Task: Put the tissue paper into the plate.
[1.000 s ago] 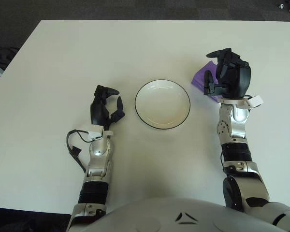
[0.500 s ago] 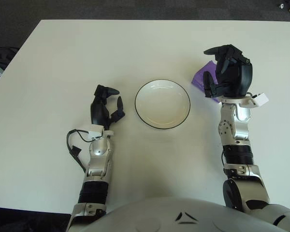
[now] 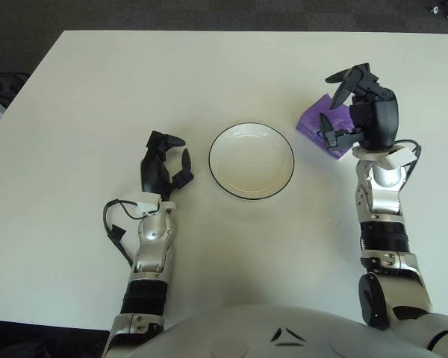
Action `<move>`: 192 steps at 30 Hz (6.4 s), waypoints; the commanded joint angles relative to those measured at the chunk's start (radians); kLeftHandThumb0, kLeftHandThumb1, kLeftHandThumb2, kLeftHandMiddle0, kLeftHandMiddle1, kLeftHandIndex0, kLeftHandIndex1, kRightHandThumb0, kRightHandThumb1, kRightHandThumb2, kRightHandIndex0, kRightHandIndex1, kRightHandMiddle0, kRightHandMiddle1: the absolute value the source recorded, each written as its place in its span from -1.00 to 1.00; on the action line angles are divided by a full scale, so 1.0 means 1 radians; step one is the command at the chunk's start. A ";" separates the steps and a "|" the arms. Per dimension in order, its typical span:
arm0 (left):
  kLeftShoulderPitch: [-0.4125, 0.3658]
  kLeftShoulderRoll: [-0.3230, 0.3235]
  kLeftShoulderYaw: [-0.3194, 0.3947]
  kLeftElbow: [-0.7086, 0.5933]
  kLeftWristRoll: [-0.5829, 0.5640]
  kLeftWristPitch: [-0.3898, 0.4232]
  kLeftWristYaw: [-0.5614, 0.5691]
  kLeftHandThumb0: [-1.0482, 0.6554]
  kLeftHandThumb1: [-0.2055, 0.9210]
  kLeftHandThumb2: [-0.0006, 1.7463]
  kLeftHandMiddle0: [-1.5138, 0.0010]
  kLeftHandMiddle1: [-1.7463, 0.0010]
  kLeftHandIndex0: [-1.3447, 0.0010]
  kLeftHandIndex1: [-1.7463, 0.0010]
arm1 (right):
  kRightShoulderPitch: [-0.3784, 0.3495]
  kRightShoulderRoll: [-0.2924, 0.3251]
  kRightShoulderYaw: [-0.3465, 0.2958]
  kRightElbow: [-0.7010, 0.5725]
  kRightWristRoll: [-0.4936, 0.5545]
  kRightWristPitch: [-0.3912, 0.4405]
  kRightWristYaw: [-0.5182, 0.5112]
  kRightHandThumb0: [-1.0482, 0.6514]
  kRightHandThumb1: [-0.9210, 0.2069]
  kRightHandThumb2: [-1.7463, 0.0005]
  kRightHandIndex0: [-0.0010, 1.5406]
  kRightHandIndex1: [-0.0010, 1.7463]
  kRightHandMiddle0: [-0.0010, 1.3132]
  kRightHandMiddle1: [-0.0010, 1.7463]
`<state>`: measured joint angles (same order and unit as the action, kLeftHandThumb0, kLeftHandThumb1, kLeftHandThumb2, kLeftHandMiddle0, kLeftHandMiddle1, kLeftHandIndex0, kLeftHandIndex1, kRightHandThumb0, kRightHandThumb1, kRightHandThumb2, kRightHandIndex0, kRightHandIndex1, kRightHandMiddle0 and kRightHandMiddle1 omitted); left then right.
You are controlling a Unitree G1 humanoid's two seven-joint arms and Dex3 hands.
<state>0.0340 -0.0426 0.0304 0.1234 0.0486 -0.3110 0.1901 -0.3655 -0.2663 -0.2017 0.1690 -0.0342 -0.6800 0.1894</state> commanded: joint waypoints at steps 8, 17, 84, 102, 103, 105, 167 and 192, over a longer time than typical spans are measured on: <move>0.095 -0.007 -0.003 0.078 0.020 0.021 0.005 -0.24 0.37 0.16 0.08 -0.55 0.38 -1.00 | 0.075 -0.228 -0.034 -0.194 -0.200 0.158 0.028 -0.78 -0.24 0.07 -0.97 0.13 -0.98 0.29; 0.108 -0.012 -0.005 0.059 0.015 0.031 0.001 -0.24 0.38 0.15 0.10 -0.53 0.39 -1.00 | 0.053 -0.377 0.001 -0.193 -0.254 0.217 0.096 -0.98 -0.65 0.40 -1.00 -0.53 -1.00 -0.42; 0.106 -0.013 -0.009 0.078 0.011 -0.002 -0.012 -0.24 0.42 0.12 0.12 -0.59 0.41 -1.00 | -0.171 -0.561 0.259 -0.044 -0.171 0.258 0.536 -0.95 -0.66 0.66 -1.00 -1.00 -1.00 -1.00; 0.115 -0.014 -0.003 0.074 0.009 -0.016 -0.008 -0.24 0.43 0.11 0.13 -0.60 0.41 -1.00 | -0.219 -0.551 0.318 -0.013 -0.190 0.406 0.596 -0.83 -0.45 0.59 -1.00 -1.00 -1.00 -1.00; 0.115 -0.015 -0.003 0.074 0.010 -0.014 -0.007 -0.24 0.43 0.11 0.13 -0.59 0.41 -1.00 | -0.219 -0.547 0.320 -0.007 -0.193 0.409 0.592 -0.83 -0.44 0.58 -1.00 -1.00 -1.00 -1.00; 0.113 -0.017 -0.003 0.075 0.011 -0.012 -0.005 -0.24 0.43 0.11 0.14 -0.59 0.42 -1.00 | -0.220 -0.542 0.323 0.003 -0.199 0.415 0.586 -0.82 -0.42 0.56 -1.00 -1.00 -1.00 -1.00; 0.138 -0.026 0.005 0.045 0.023 -0.004 0.009 -0.24 0.41 0.12 0.11 -0.59 0.40 -1.00 | -0.138 -0.266 0.475 0.623 -0.438 0.149 -0.241 -0.53 0.03 -0.01 -1.00 0.03 -1.00 0.38; 0.145 -0.022 0.014 0.036 0.007 -0.024 -0.010 -0.24 0.40 0.13 0.11 -0.62 0.40 -1.00 | -0.002 -0.214 0.429 0.387 -0.461 0.258 -0.499 -0.12 0.17 -0.38 0.49 1.00 0.29 1.00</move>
<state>0.0917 -0.0690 0.0411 0.0796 0.0520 -0.3506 0.1924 -0.4549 -0.5269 0.2088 0.5477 -0.4921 -0.4502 -0.3392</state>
